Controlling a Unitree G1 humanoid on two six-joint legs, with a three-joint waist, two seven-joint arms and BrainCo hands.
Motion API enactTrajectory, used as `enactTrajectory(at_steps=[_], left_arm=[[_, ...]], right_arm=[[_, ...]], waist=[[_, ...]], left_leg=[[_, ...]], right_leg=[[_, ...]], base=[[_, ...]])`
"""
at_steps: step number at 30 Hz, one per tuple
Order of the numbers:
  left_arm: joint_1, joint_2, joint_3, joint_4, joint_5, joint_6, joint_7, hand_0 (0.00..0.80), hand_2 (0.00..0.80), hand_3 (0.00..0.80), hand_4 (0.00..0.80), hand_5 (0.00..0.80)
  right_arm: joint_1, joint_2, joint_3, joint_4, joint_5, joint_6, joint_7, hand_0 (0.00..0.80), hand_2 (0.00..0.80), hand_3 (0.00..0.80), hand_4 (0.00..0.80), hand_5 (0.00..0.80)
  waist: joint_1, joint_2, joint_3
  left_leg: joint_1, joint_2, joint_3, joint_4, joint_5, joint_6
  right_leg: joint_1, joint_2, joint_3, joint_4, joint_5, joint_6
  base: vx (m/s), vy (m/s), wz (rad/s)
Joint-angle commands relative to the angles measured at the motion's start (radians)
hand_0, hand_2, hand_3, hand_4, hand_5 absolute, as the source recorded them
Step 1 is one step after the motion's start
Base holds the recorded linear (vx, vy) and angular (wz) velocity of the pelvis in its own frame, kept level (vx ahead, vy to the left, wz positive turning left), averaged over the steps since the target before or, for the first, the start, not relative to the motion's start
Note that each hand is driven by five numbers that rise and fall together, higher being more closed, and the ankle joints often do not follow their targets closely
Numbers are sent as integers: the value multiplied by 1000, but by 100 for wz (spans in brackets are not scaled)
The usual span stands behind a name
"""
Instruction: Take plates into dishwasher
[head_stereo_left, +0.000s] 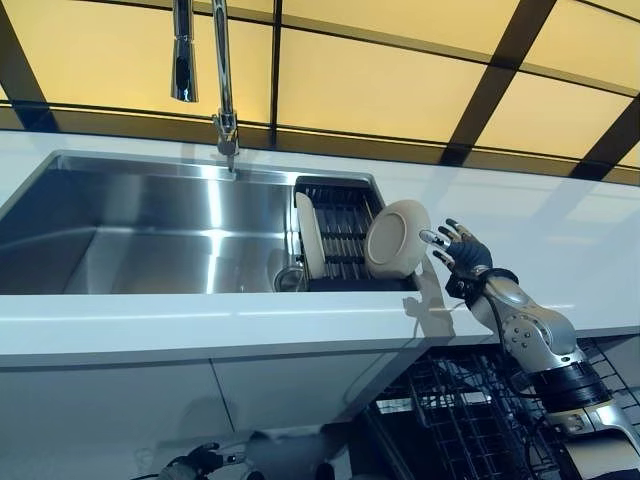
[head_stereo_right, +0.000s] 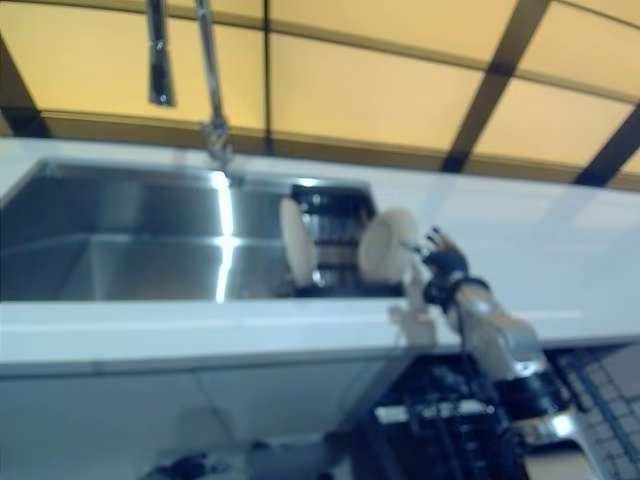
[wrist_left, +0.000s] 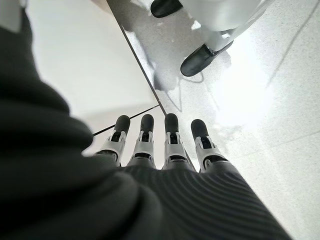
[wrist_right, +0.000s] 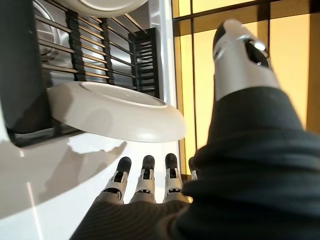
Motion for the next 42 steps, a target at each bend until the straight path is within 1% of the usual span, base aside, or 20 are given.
enactTrajectory(at_steps=[1,8,20,28,36,42], left_arm=[[-39,11,-27,24,43,-6,-2,0,0,0,0,0],[-40,15,-30,18,44,2,-3,0,0,0,0,0],[-44,18,-33,22,47,0,-4,0,0,0,0,0],[-38,25,-31,15,56,-1,-14,0,0,0,0,0],[-36,23,-40,4,61,4,-16,0,0,0,0,0],[-38,26,-43,-3,62,9,-22,0,0,0,0,0]], right_arm=[[-111,18,3,40,48,-9,3,0,0,0,0,0],[-130,45,17,93,55,-4,-25,0,0,0,0,0],[-164,41,5,170,68,-6,-54,0,0,0,0,0],[-191,26,2,198,52,2,-34,0,0,0,0,0],[-205,26,21,215,30,13,8,0,0,0,0,0],[-210,29,30,221,25,15,17,0,0,0,0,0]], waist=[[13,28,-8],[24,25,-1],[39,27,7],[47,32,11],[52,35,16],[55,36,20]], left_leg=[[50,-55,-44,5,-170,80],[49,-56,-52,5,-168,82],[47,-59,-70,5,-165,82],[47,-61,-77,5,-164,82],[47,-61,-82,5,-163,80],[48,-61,-84,5,-163,80]], right_leg=[[-36,-48,-6,97,-27,9],[-37,-49,-12,100,-24,9],[-43,-54,-23,114,-21,7],[-42,-55,-27,116,-24,6],[-46,-57,-30,117,-23,7],[-47,-59,-34,119,-23,8]], base=[[0,0,0],[8,0,2],[15,0,2],[0,0,0],[2,-3,0],[1,0,1]])
